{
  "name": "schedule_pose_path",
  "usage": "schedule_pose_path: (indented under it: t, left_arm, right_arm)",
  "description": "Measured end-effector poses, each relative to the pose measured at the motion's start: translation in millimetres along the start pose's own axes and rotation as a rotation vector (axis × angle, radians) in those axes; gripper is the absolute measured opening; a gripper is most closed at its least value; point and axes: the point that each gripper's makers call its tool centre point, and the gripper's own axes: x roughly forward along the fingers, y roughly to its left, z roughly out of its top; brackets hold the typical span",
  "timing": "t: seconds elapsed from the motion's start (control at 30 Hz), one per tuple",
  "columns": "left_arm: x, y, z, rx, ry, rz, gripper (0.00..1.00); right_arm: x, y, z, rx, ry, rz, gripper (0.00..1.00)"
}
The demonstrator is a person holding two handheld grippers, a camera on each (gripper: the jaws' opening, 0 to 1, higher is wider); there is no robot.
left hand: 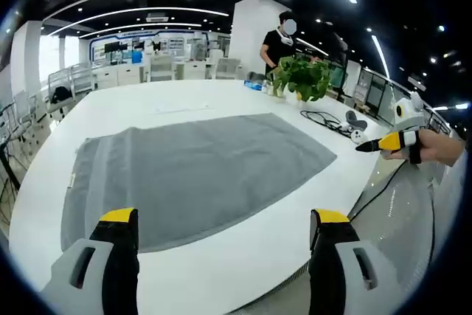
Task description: Fold the towel on the table until its edges align and the towel forms a compact rectangular stack.
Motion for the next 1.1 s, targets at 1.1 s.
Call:
schedule_pose_path:
  t: [1.1]
  left_arm:
    - [-2.6,6.4,-2.7,0.009,0.014,0.001,0.99]
  right_arm:
    - [-0.8,-2.2,3.8,0.005,-0.012,-0.003,0.87]
